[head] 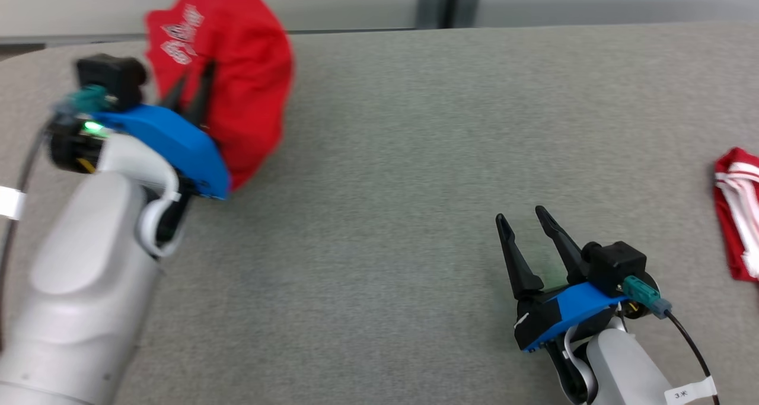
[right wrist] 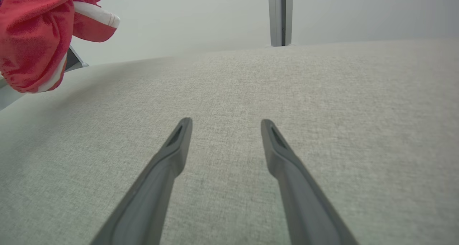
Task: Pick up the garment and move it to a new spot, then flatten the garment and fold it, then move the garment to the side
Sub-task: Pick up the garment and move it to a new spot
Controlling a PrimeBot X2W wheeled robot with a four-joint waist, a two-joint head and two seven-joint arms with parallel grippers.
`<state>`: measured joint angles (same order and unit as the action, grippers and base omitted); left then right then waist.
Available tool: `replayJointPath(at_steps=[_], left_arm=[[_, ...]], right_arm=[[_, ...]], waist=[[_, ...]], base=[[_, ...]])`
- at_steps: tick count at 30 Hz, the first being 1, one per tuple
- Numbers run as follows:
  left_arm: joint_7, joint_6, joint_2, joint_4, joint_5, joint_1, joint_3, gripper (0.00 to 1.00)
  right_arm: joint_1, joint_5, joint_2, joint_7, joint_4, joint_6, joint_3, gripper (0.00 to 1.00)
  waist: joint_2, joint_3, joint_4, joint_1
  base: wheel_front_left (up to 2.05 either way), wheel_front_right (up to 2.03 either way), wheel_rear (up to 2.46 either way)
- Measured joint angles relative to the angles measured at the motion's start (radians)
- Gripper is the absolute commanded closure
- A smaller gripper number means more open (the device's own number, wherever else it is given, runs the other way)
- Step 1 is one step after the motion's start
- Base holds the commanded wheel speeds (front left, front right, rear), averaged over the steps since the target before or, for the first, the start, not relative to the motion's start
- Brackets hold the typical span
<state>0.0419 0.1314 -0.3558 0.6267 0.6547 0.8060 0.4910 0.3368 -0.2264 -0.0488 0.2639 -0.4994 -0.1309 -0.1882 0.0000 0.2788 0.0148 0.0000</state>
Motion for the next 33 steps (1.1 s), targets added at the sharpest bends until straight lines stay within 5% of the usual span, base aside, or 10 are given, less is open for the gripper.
replayJointPath(at_steps=[13,14,16,27,33], left_arm=[[-0.029,0.000,0.171,0.044,0.106,-0.084,0.305,1.00],[-0.031,0.000,0.179,0.065,0.115,-0.091,0.321,0.94],[-0.049,0.000,0.188,0.108,0.122,-0.103,0.342,0.00],[-0.283,-0.007,0.190,0.247,0.127,-0.098,0.322,0.00],[-0.304,-0.072,0.128,0.152,0.078,-0.180,0.155,0.00]], right_arm=[[-0.023,-0.021,-0.001,0.000,0.006,0.000,0.016,0.00],[-0.024,-0.022,-0.001,0.000,0.007,0.000,0.015,0.00],[-0.027,-0.023,-0.001,0.000,0.009,0.000,0.013,0.00],[-0.044,-0.025,-0.001,0.000,0.008,0.000,0.040,0.00],[-0.061,-0.022,-0.001,0.000,0.001,0.000,0.054,0.00]], waist=[[0.0000,-0.034,-0.170,0.0000],[0.0000,-0.036,-0.179,0.0000],[0.0000,-0.040,-0.191,0.0000],[0.0000,-0.089,-0.150,0.0000],[0.0000,-0.138,-0.112,0.0000]], base=[[0.00,0.00,0.00],[0.00,0.00,0.00],[0.00,0.00,0.00],[0.00,0.00,0.00],[0.00,0.00,0.00]])
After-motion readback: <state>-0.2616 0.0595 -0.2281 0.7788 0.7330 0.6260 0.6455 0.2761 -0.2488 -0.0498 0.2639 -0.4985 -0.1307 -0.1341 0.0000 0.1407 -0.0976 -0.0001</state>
